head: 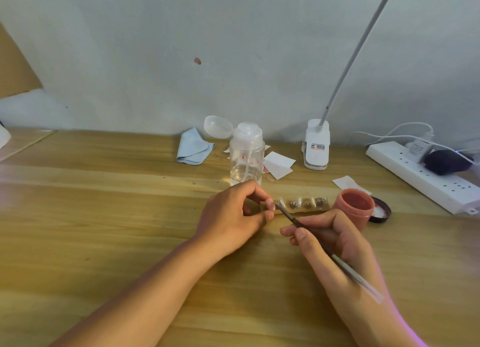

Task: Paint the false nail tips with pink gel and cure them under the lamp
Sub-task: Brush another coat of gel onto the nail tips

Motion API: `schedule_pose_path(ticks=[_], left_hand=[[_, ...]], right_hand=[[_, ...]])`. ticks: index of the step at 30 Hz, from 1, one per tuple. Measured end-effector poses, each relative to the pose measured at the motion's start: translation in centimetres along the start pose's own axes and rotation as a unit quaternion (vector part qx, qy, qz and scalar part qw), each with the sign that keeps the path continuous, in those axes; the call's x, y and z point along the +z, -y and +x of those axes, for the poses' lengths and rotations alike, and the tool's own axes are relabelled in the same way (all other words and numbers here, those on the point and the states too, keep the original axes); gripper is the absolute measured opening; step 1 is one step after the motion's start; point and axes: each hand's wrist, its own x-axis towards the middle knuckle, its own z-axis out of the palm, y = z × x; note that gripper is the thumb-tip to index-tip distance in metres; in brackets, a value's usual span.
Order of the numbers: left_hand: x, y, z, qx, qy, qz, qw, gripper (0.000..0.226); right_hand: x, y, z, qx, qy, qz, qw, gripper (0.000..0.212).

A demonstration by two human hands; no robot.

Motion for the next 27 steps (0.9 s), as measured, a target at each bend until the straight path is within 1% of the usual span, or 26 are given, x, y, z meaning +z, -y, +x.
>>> schedule_pose_path(ticks=[7,12,16,19,21,23,25,27], left_hand=[[0.0,0.0,0.0,0.005,0.0,-0.005,1.0,0.018],[0.1,0.0,0.0,0.008,-0.001,-0.01,1.0,0.021],[0.1,0.1,-0.1,0.013,0.001,-0.014,1.0,0.019],[0.1,0.2,0.0,0.01,-0.005,-0.007,1.0,0.018],[0.1,0.2,-0.1,0.012,-0.005,-0.001,1.0,0.018],[0.1,0.0,-0.1,0.012,-0.007,0.005,1.0,0.018],[0.2,-0.1,-0.1,0.003,-0.013,0.014,1.0,0.016],[0.3,-0.3,-0.2,-0.001,-0.016,0.021,1.0,0.013]], right_hand=[[0.1,0.0,0.1,-0.006,-0.011,-0.003,1.0,0.022],[0.0,-0.3,0.1,-0.014,0.004,-0.029,0.999,0.019],[0.0,-0.5,0.2,-0.031,-0.017,-0.029,0.999,0.013],[0.0,-0.6,0.2,-0.025,-0.005,-0.042,0.999,0.015],[0.0,-0.4,0.2,-0.028,-0.017,-0.04,0.999,0.015],[0.1,0.1,0.1,-0.055,-0.054,-0.037,0.996,0.017],[0.2,0.6,-0.1,-0.1,-0.094,-0.059,0.989,0.017],[0.1,1.1,-0.1,-0.153,-0.104,-0.149,0.971,0.014]])
